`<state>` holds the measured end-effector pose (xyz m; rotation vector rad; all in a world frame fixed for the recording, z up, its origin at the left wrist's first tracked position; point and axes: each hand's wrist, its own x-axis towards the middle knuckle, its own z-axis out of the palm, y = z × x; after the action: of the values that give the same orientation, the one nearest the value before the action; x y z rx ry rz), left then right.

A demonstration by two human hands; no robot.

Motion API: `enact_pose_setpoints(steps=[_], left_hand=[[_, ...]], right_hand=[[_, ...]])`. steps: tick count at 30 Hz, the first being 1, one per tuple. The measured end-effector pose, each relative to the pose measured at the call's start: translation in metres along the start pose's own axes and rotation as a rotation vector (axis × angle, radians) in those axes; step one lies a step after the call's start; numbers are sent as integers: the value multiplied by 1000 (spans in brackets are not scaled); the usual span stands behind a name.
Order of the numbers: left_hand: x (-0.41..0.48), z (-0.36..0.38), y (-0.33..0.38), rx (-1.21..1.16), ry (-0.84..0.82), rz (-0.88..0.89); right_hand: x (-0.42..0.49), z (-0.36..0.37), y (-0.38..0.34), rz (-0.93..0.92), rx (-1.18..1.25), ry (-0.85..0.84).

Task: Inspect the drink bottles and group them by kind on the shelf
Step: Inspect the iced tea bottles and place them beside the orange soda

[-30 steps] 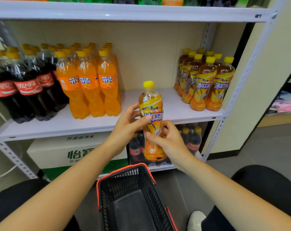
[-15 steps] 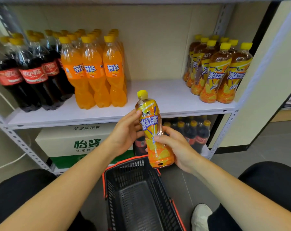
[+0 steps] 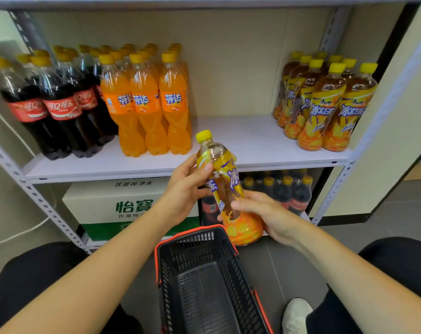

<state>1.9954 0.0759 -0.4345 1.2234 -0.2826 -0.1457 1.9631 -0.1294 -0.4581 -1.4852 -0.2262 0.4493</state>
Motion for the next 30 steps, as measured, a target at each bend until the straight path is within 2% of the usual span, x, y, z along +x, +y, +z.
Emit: enact_pose_setpoints(steps=[3,6,9,13,23,25,30], left_hand=[[1,1,1,-46,-25,-23],[2,2,1,110,-14,-11],[0,-2,0,124,-9,14],[-2,-8,-1,29,-51,24],[-3,-12,-1,-6,-89,37],[-4,-12,-1,1,-86,44],[-7,-8,0,100,-99,94]], right_hand=[[0,1,0,-69,-64,96],[-1,6,1,-149,-124,212],[-2,7,1,-149,-177,157],[-2,4,-3,-60,-89,47],[-3,3,-5,-177,-317,113],[-2,2,-7,-197,-302,121],[-2,4,-19,-417,-217,361]])
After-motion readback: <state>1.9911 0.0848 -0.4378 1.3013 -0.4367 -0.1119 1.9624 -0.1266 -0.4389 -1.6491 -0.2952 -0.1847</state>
